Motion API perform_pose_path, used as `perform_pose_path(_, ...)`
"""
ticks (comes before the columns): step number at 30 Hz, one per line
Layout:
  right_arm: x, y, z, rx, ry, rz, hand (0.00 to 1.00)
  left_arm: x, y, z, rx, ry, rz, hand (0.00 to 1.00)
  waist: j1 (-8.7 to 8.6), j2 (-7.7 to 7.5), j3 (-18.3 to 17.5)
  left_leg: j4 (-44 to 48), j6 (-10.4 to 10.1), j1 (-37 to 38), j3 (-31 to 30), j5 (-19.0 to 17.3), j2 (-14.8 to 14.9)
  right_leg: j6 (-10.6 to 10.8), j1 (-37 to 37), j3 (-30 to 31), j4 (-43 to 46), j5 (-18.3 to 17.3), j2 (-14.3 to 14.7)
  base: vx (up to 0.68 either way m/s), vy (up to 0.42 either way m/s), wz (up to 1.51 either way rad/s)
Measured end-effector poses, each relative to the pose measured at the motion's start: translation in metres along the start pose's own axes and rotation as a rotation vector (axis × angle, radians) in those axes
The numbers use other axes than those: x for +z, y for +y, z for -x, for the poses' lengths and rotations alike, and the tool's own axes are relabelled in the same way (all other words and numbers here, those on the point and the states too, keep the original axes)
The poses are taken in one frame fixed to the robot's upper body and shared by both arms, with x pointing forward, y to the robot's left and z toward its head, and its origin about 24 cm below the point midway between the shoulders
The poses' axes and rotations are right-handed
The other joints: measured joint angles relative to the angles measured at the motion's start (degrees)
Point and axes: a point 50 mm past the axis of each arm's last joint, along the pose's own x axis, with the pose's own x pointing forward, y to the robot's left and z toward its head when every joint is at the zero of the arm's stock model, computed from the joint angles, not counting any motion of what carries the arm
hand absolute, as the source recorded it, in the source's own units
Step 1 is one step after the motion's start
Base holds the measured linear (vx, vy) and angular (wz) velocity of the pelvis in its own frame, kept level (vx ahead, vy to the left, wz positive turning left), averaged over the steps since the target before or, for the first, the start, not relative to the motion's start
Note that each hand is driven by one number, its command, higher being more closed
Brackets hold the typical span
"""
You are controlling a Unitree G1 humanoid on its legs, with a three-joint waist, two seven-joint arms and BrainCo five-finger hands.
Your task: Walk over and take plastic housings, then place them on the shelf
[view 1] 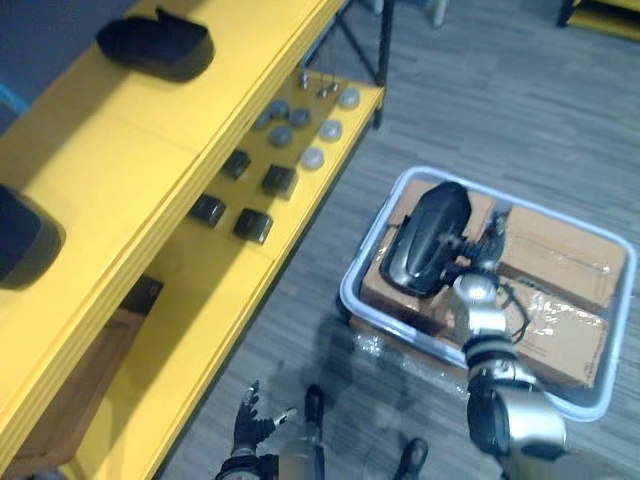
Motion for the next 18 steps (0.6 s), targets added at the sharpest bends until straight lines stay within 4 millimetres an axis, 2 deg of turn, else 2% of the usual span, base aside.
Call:
perform_pose_path(2,0.016,-0.009,-0.014,-0.034,0.007,0.025,0.00,-0.002,-0.006,-0.003,-0.033,0.008,-0.009,0.00,1.13,0.58,0.6,0.5,0.0,-1.6,-0.4,0.0,0.1,-0.1,-1.2,0.0,0.0,0.2,0.2,0.00,0.007,0.02)
perform_pose_path(7,0.032,-0.025,-0.029,-0.068,0.016,0.096,0.00,-0.008,-0.013,-0.012,-0.060,0.045,-0.044,0.00,2.53,0.98,1.7,2.1,0.0,-5.6,-0.9,0.0,0.7,-0.7,-4.4,0.0,0.1,0.7,0.9,0.00,0.000,0.00)
perform_pose_path(15,0.034,-0.022,-0.029,-0.060,0.046,0.163,0.00,-0.007,-0.014,-0.025,-0.035,0.071,-0.052,0.00,2.95,1.17,3.1,4.1,0.0,-8.4,-0.9,-0.2,1.6,-0.9,-6.8,1.1,0.8,0.8,1.8,0.02,-0.003,-0.05)
perform_pose_path(16,0.036,-0.020,-0.029,-0.056,0.052,0.165,1.00,-0.005,-0.014,-0.027,-0.029,0.075,-0.042,0.00,2.97,1.17,3.1,4.2,0.0,-8.6,-0.8,-0.3,2.0,-0.9,-7.3,1.4,1.0,0.8,2.0,0.00,-0.001,-0.08)
perform_pose_path(18,0.034,-0.017,-0.028,-0.050,0.058,0.185,1.00,-0.005,-0.014,-0.029,-0.021,0.079,-0.042,0.00,2.97,1.16,3.1,4.2,-0.1,-8.7,-0.9,-0.3,2.1,-0.9,-7.5,1.5,1.2,0.7,2.2,0.00,0.005,-0.05)
